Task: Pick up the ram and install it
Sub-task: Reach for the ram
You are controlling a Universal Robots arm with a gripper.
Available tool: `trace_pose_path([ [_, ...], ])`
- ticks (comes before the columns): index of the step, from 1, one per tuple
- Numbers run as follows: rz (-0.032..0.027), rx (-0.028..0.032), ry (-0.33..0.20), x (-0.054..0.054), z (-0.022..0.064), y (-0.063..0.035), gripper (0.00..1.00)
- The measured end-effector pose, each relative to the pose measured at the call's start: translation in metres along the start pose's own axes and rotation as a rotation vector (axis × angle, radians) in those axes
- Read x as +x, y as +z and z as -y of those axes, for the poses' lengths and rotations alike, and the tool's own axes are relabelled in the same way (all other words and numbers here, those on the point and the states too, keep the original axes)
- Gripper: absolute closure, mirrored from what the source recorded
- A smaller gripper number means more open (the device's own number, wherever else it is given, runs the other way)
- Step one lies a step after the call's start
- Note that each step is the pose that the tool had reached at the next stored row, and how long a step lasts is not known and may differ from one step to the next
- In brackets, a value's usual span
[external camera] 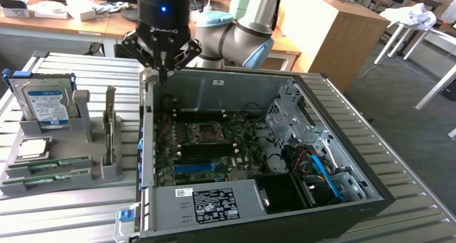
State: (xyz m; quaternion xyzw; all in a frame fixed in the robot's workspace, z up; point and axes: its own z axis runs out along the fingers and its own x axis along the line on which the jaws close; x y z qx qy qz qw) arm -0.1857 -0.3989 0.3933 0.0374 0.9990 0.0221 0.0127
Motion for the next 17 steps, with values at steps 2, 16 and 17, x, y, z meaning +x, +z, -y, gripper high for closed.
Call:
trace_pose_path([
  [2, 0.0, 0.0, 0.0, 0.002, 0.0001, 0.0, 0.89],
  [16, 0.0, 0.0, 0.0, 0.013, 0.001, -0.0003, 0.89],
  [17, 0.0, 0.0, 0.0, 0.014, 0.001, -0.0004, 0.89],
])
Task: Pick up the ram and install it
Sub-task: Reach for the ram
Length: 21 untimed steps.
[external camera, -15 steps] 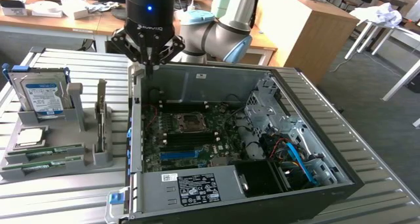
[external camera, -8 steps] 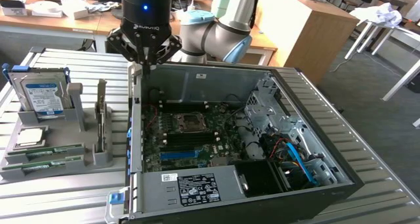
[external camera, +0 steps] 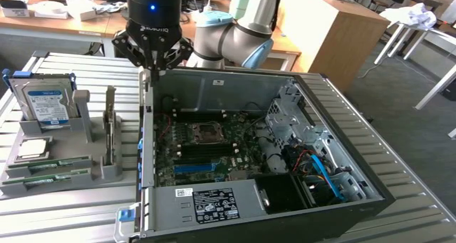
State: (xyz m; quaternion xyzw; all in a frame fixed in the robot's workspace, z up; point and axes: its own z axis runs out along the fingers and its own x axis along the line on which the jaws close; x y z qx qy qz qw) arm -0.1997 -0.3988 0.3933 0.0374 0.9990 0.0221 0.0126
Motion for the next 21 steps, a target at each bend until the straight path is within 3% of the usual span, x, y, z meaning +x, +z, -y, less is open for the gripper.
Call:
trace_pose_path([
  [21, 0.0, 0.0, 0.0, 0.017, 0.0013, -0.0004, 0.89],
])
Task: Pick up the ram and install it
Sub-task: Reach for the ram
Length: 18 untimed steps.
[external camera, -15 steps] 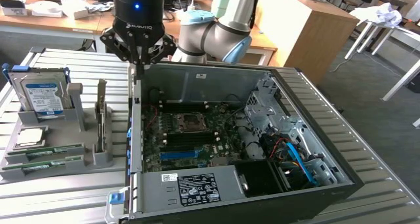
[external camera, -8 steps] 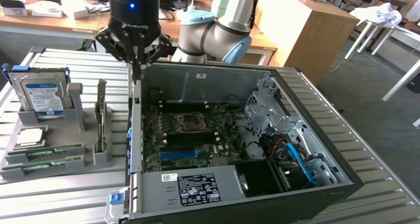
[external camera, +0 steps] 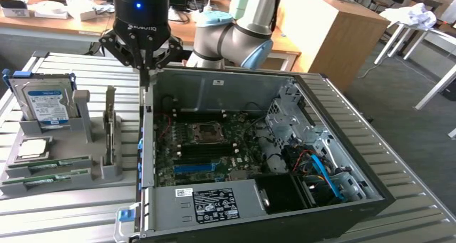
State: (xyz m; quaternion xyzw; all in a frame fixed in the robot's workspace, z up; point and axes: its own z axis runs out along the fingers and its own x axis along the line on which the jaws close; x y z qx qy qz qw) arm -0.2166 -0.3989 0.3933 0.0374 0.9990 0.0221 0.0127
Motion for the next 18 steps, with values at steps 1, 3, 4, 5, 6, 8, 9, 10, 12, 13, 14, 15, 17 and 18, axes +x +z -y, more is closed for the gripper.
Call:
trace_pose_path([
  [1, 0.0, 0.0, 0.0, 0.001, 0.0, 0.0, 0.89],
  [3, 0.0, 0.0001, 0.0, 0.002, 0.0002, -0.0001, 0.89],
  [4, 0.0, 0.0001, 0.0, 0.003, 0.0002, -0.0001, 0.89],
  [5, 0.0, 0.0, 0.0, 0.004, 0.0003, -0.0001, 0.89],
  [6, 0.0, 0.0001, 0.0, 0.006, 0.0004, -0.0002, 0.89],
  [8, 0.0, 0.0001, 0.0, 0.008, 0.0006, -0.0002, 0.89],
  [9, 0.0, 0.0001, 0.0, 0.009, 0.0007, -0.0003, 0.89],
  [10, 0.0001, 0.0, 0.0, 0.01, 0.0008, -0.0003, 0.89],
  [12, 0.0001, 0.0, 0.0, 0.012, 0.0009, -0.0003, 0.89],
  [13, 0.0001, 0.0, 0.0, 0.013, 0.001, -0.0004, 0.89],
  [14, 0.0001, 0.0, 0.0, 0.014, 0.001, -0.0004, 0.89],
  [15, 0.0001, 0.0, 0.0, 0.014, 0.0011, -0.0004, 0.89],
  [17, 0.0001, 0.0, 0.0, 0.016, 0.0012, -0.0004, 0.89],
  [18, 0.0, 0.0001, 0.0, 0.016, 0.0012, -0.0005, 0.89],
])
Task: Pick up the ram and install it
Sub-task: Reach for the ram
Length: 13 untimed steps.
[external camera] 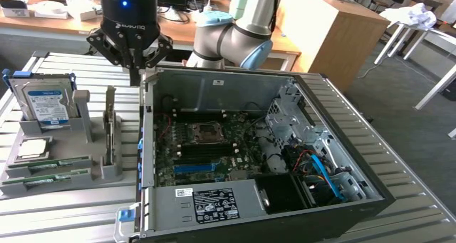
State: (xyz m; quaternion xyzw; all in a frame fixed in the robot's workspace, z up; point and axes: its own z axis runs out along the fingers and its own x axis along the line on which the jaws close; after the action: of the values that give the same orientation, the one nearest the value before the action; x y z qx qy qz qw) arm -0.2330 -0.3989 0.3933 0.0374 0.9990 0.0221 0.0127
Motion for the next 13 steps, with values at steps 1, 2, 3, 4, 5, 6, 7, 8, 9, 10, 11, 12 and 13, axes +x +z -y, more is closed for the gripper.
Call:
trace_pose_path([
  [1, 0.0, -0.0001, 0.0, 0.0006, 0.0, 0.0, 0.89],
  [2, 0.0001, -0.0001, 0.0, 0.0013, 0.0001, 0.0, 0.89],
  [3, 0.0, -0.0001, 0.0, 0.0019, 0.0001, 0.0, 0.89],
  [4, 0.0, 0.0, 0.0, 0.0027, 0.0002, -0.0001, 0.89],
  [5, 0.0, -0.0001, 0.0, 0.0035, 0.0002, -0.0001, 0.89],
  [6, 0.0, 0.0, 0.0, 0.0043, 0.0003, -0.0001, 0.89],
  [7, 0.0, -0.0001, 0.0, 0.0053, 0.0004, -0.0001, 0.89],
  [8, 0.0001, -0.0001, 0.0, 0.0062, 0.0004, -0.0001, 0.89],
  [9, 0.0, -0.0001, 0.0, 0.0071, 0.0005, -0.0002, 0.89],
  [10, 0.0, -0.0001, 0.0, 0.0079, 0.0006, -0.0002, 0.89],
  [11, 0.0, 0.0, 0.0, 0.0087, 0.0006, -0.0002, 0.89],
  [12, 0.0, -0.0001, 0.0, 0.0095, 0.0007, -0.0002, 0.89],
  [13, 0.0001, -0.0001, 0.0, 0.0102, 0.0007, -0.0002, 0.89],
])
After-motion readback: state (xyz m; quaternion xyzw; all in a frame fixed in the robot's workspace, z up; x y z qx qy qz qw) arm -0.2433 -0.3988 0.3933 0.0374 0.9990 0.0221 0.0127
